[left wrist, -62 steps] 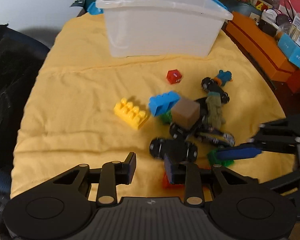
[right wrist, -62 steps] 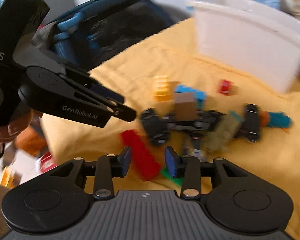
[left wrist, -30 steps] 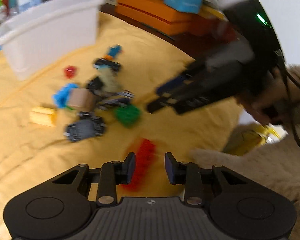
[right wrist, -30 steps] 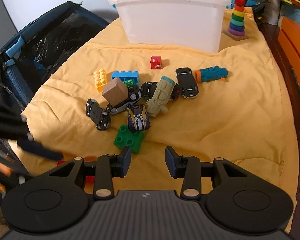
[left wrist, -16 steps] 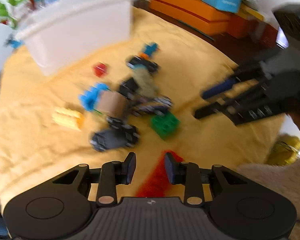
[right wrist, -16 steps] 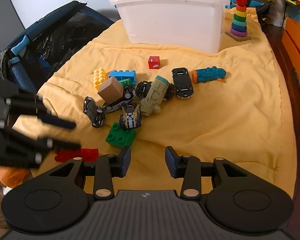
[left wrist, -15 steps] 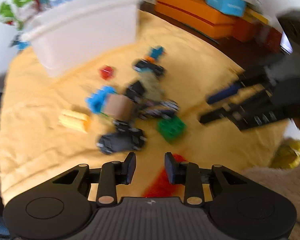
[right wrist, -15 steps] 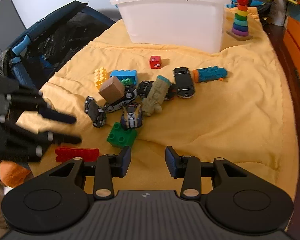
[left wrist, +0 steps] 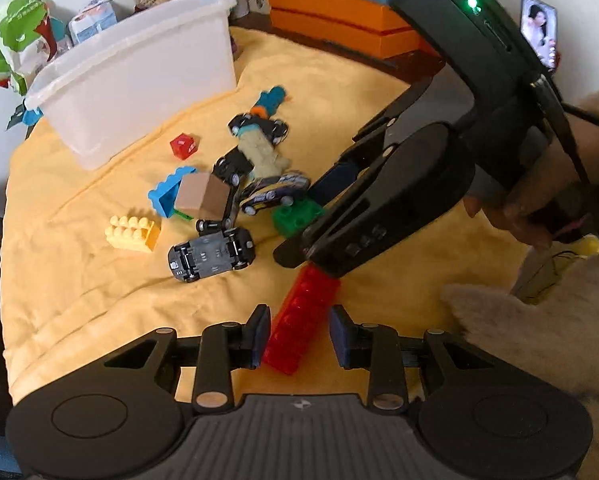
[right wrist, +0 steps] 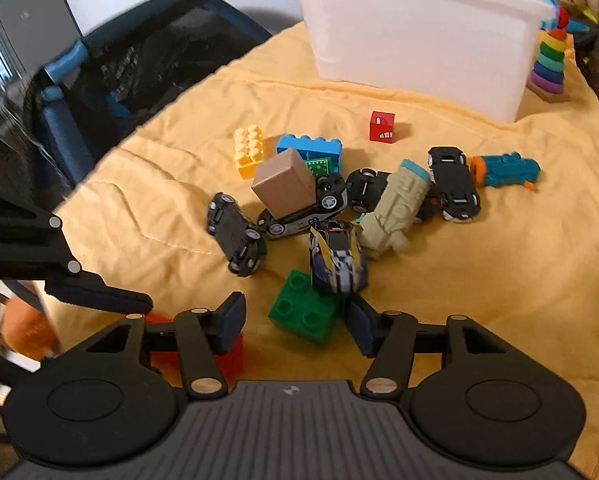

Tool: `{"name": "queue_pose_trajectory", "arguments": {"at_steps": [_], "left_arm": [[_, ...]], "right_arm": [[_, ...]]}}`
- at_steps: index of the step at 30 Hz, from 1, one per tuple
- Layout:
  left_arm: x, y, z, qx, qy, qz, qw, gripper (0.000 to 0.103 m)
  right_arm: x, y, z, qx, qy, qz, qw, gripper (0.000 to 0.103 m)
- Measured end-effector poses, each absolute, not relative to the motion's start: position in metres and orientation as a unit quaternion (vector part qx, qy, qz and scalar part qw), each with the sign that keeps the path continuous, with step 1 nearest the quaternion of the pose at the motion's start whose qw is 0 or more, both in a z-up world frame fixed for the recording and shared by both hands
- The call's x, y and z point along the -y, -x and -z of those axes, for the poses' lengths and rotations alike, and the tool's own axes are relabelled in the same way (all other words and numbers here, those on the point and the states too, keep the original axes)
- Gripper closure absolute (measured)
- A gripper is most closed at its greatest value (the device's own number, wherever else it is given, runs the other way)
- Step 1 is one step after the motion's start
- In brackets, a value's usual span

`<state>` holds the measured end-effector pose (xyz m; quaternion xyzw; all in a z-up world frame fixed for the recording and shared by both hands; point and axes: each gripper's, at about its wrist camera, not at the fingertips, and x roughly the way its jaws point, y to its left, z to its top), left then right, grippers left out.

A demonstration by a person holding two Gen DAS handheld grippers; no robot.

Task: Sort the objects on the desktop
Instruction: 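Grasp the red brick with the left tool while the right tool grasps the green brick, then carry both bricks over the white bin and open both tools to drop them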

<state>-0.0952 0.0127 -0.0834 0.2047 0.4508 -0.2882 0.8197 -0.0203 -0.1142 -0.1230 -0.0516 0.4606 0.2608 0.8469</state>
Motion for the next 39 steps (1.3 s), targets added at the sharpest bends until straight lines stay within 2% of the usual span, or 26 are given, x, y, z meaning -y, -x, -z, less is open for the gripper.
{"name": "queue_pose_trajectory", "arguments": {"at_steps": [1,6,7,14,18,19,21,22,25,29,35,39], "left_arm": [[-0.013,0.09,0.087,-0.456,-0.197,0.286,0.819,0.066],[-0.009,0.086,0.095,-0.457,-0.199,0.306,0.811,0.066],[-0.008,0.088,0.097,-0.453,-0.209,0.309,0.81,0.066],[-0.015,0.094,0.091,-0.442,-0.215,0.319,0.811,0.066],[-0.01,0.092,0.104,-0.446,-0.232,0.306,0.808,0.066],[-0.009,0.087,0.109,-0.455,-0.226,0.299,0.807,0.066],[-0.014,0.08,0.112,-0.463,-0.197,0.297,0.812,0.075],[-0.017,0.078,0.11,-0.462,-0.181,0.3,0.815,0.076],[-0.029,0.07,0.095,-0.453,-0.149,0.288,0.831,0.076],[-0.039,0.039,0.046,-0.417,-0.103,0.262,0.864,0.076],[-0.027,-0.059,-0.02,-0.344,-0.082,0.159,0.922,0.076],[-0.007,-0.127,-0.04,-0.337,-0.063,0.117,0.932,0.076]], "right_arm": [[0.111,0.021,0.125,-0.457,0.071,-0.25,0.851,0.06],[0.124,0.029,0.118,-0.468,0.103,-0.228,0.848,0.061],[0.13,0.032,0.116,-0.468,0.102,-0.223,0.849,0.069],[0.153,0.038,0.12,-0.476,0.066,-0.191,0.856,0.067],[0.152,0.038,0.123,-0.463,0.054,-0.191,0.864,0.06],[0.151,0.038,0.123,-0.459,0.058,-0.189,0.866,0.062],[0.147,0.039,0.122,-0.457,0.076,-0.187,0.866,0.068],[0.147,0.038,0.121,-0.461,0.074,-0.188,0.864,0.068],[0.155,0.035,0.112,-0.462,0.059,-0.182,0.866,0.069],[0.163,0.019,0.077,-0.422,0.056,-0.177,0.887,0.069],[0.165,-0.052,0.005,-0.33,0.045,-0.164,0.928,0.068],[0.159,-0.108,-0.026,-0.294,0.048,-0.145,0.944,0.068]]}}
